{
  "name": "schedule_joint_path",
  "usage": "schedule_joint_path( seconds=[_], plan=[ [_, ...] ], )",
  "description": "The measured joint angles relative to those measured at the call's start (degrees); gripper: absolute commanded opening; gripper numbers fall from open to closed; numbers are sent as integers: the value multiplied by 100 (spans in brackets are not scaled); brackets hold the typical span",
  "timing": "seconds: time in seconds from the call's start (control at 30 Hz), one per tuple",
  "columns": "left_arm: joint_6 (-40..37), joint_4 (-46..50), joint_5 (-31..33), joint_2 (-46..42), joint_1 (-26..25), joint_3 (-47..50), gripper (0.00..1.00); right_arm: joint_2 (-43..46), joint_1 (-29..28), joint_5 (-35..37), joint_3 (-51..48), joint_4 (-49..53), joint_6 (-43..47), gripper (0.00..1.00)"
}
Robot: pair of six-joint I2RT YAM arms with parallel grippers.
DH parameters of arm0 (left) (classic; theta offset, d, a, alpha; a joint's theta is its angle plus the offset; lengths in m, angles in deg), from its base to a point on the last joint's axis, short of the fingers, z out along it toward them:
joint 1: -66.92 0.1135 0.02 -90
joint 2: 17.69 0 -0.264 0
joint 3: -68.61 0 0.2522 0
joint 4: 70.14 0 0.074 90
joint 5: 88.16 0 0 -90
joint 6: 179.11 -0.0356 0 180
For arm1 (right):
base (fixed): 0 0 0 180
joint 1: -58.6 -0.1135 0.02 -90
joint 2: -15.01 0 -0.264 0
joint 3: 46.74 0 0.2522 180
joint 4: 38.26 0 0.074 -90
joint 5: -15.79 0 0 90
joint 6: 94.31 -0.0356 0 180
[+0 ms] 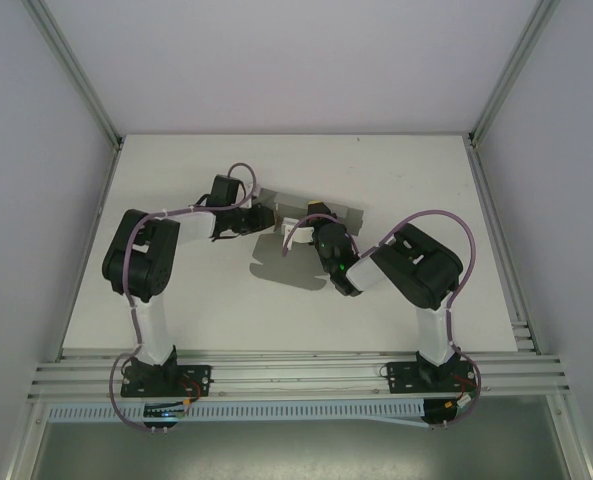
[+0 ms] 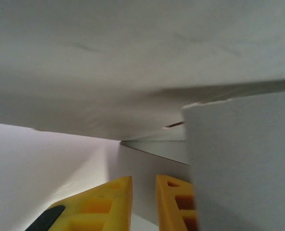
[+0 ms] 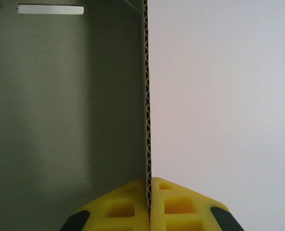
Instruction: Assemble paper box
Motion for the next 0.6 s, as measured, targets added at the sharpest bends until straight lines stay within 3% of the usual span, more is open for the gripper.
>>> schedule_joint_path(
  seconds=[0.6],
  plan=[
    [61, -649, -304, 98, -190, 470, 20, 0, -201, 186, -330, -221, -105, 0]
  ],
)
